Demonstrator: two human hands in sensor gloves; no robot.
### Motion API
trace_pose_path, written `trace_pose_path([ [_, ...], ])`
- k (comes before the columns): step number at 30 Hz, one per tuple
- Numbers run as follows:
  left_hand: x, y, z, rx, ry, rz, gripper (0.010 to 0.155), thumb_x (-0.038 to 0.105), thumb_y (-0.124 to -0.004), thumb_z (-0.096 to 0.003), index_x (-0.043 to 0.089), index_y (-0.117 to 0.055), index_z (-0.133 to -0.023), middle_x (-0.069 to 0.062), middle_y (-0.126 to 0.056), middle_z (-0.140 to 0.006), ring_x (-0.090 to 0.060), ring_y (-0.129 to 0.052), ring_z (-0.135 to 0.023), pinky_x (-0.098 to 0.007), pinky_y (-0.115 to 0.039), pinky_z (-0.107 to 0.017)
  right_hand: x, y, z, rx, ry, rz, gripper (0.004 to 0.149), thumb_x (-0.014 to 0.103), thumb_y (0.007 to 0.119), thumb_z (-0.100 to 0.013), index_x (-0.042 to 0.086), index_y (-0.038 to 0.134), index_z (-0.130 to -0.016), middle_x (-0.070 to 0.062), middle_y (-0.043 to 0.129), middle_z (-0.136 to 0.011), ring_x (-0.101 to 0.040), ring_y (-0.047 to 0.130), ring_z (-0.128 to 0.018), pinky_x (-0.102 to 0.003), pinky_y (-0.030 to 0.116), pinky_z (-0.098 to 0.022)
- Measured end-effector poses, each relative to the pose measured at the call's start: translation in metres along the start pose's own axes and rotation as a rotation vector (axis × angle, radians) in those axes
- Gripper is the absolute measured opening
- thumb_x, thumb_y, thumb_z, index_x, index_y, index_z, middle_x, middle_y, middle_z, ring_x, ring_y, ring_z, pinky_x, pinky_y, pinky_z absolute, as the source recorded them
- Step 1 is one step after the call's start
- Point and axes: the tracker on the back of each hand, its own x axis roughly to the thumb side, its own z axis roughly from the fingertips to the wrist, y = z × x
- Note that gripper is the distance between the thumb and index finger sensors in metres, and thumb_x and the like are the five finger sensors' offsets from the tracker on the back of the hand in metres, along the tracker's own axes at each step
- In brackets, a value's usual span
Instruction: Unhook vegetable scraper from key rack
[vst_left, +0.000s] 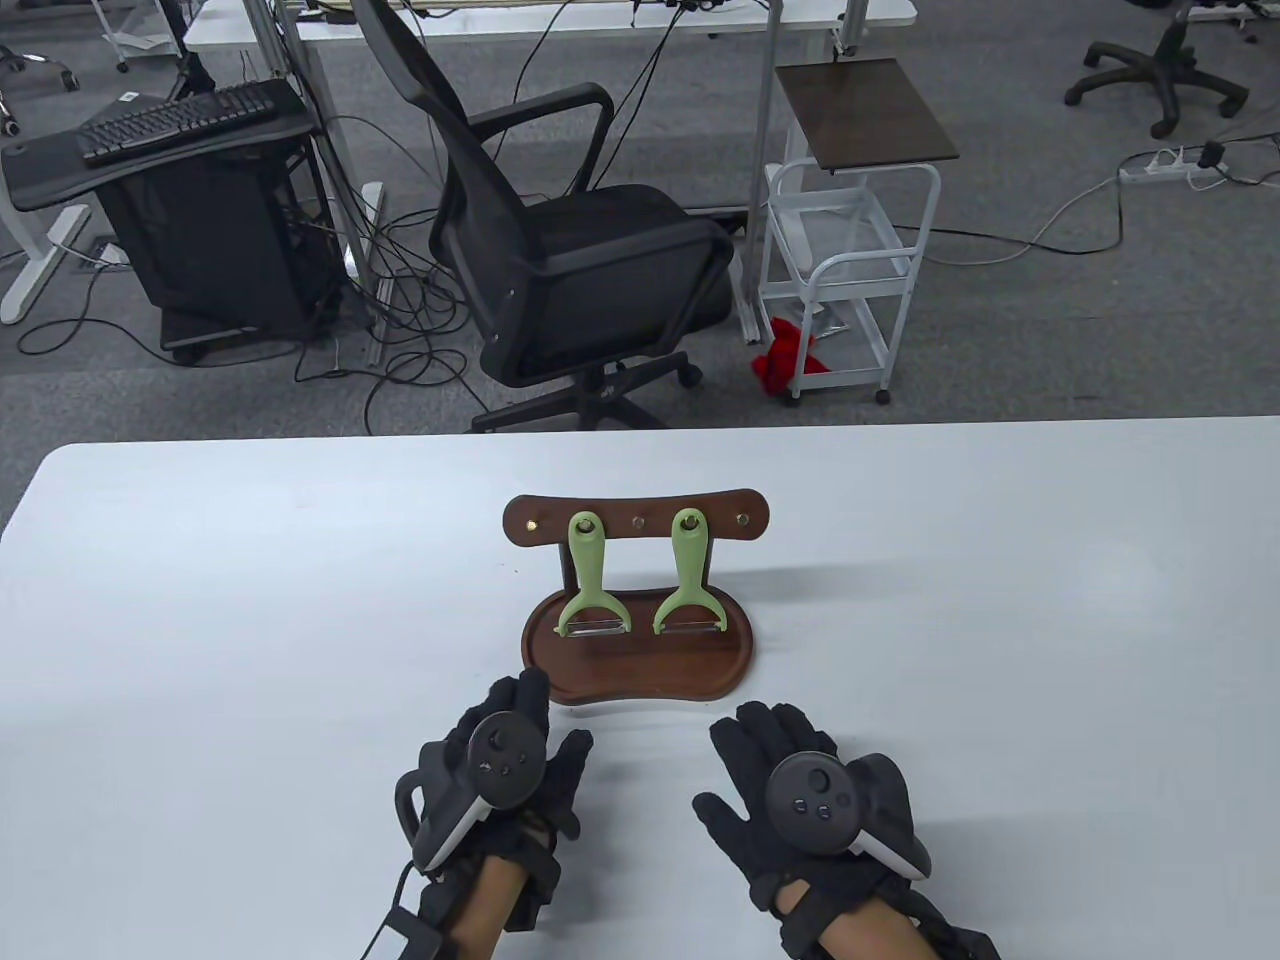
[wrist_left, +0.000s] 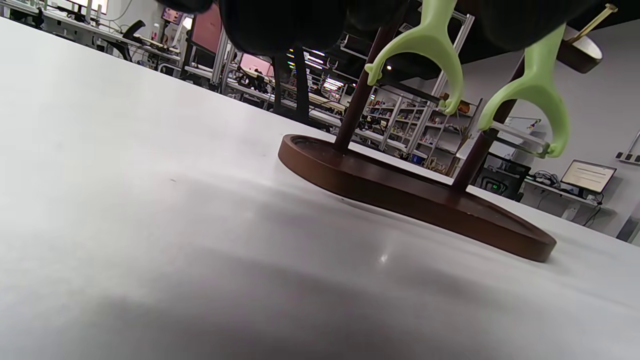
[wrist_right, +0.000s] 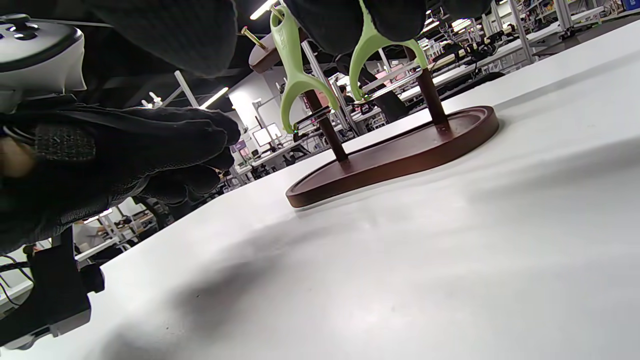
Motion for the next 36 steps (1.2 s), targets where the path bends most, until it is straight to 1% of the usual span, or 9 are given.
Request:
trace_pose_path([
  [3, 0.002, -0.001, 0.002, 0.038, 0.011, 0.019, 0.074, 0.054, -0.073, -0.0530, 0.018, -0.044, -0.112, -0.018, -0.052, -0.110, -0.045, -0.067, -0.091, -0.066, -0.053, -0.065, -0.003, 0.000, 0.000, -0.002, 0.010, -0.039, 0.071, 0.046, 0.072, -0.050, 0.004, 0.052, -0.104, -0.030, 0.043, -0.110, -0.063, 0.037, -0.093, -0.077, 0.036, -0.060],
  [11, 0.003, -0.010, 0.004, 0.045, 0.031, -0.042, 0.073, 0.054, -0.073, -0.0526, 0.019, -0.047, -0.111, -0.017, -0.056, -0.108, -0.042, -0.072, -0.088, -0.065, -0.056, -0.064, -0.006, 0.000, 0.000, -0.002, 0.012, -0.051, 0.071, 0.046, 0.072, -0.050, 0.004, 0.053, -0.103, -0.030, 0.043, -0.110, -0.062, 0.037, -0.093, -0.077, 0.035, -0.060],
  [16, 0.002, -0.006, 0.004, 0.063, 0.048, -0.025, 0.072, 0.054, -0.073, -0.0525, 0.019, -0.048, -0.111, -0.017, -0.058, -0.108, -0.042, -0.073, -0.087, -0.065, -0.057, -0.064, -0.005, 0.002, 0.000, 0.004, 0.010, -0.053, 0.071, 0.046, 0.072, -0.050, 0.004, 0.053, -0.103, -0.030, 0.044, -0.110, -0.062, 0.037, -0.093, -0.077, 0.035, -0.060],
  [22, -0.006, 0.001, 0.001, 0.125, 0.085, 0.064, 0.071, 0.054, -0.074, -0.0519, 0.019, -0.052, -0.109, -0.015, -0.064, -0.104, -0.036, -0.081, -0.078, -0.062, -0.062, -0.060, 0.000, 0.004, -0.002, 0.011, -0.003, -0.046, 0.071, 0.046, 0.072, -0.050, 0.003, 0.054, -0.103, -0.031, 0.044, -0.110, -0.063, 0.038, -0.092, -0.077, 0.036, -0.059],
  [24, -0.007, 0.007, -0.002, 0.154, 0.096, 0.093, 0.070, 0.054, -0.076, -0.0517, 0.019, -0.054, -0.108, -0.014, -0.068, -0.101, -0.034, -0.083, -0.074, -0.061, -0.064, -0.059, 0.003, 0.004, -0.002, 0.008, -0.014, -0.043, 0.071, 0.046, 0.072, -0.050, 0.003, 0.054, -0.103, -0.031, 0.044, -0.109, -0.063, 0.038, -0.092, -0.077, 0.036, -0.059],
  [28, -0.007, 0.017, -0.012, 0.191, 0.115, 0.086, 0.068, 0.054, -0.077, -0.0510, 0.018, -0.059, -0.107, -0.013, -0.074, -0.096, -0.031, -0.087, -0.067, -0.059, -0.068, -0.056, 0.005, 0.005, -0.002, 0.013, -0.022, -0.038, 0.070, 0.046, 0.072, -0.050, 0.003, 0.054, -0.103, -0.031, 0.045, -0.109, -0.063, 0.038, -0.092, -0.077, 0.036, -0.059],
  [31, -0.004, 0.023, -0.022, 0.199, 0.131, 0.075, 0.066, 0.054, -0.078, -0.0506, 0.018, -0.063, -0.104, -0.012, -0.078, -0.091, -0.029, -0.089, -0.061, -0.058, -0.070, -0.053, 0.004, 0.005, -0.002, 0.018, -0.020, -0.044, 0.070, 0.046, 0.072, -0.050, 0.003, 0.054, -0.103, -0.031, 0.045, -0.109, -0.063, 0.038, -0.092, -0.077, 0.036, -0.059],
  [34, -0.001, 0.029, -0.033, 0.208, 0.148, 0.117, 0.062, 0.054, -0.080, -0.0497, 0.019, -0.070, -0.099, -0.009, -0.084, -0.083, -0.025, -0.092, -0.051, -0.055, -0.074, -0.047, 0.004, 0.004, -0.002, 0.019, -0.018, -0.044, 0.070, 0.046, 0.072, -0.050, 0.003, 0.054, -0.103, -0.031, 0.045, -0.109, -0.063, 0.039, -0.092, -0.077, 0.036, -0.059],
  [36, 0.001, 0.033, -0.040, 0.205, 0.159, 0.125, 0.061, 0.054, -0.081, -0.0494, 0.019, -0.072, -0.098, -0.009, -0.086, -0.079, -0.024, -0.092, -0.047, -0.054, -0.075, -0.045, 0.004, 0.004, -0.002, 0.020, -0.017, -0.045, 0.070, 0.046, 0.072, -0.050, 0.003, 0.054, -0.103, -0.031, 0.045, -0.109, -0.063, 0.039, -0.092, -0.077, 0.036, -0.059],
])
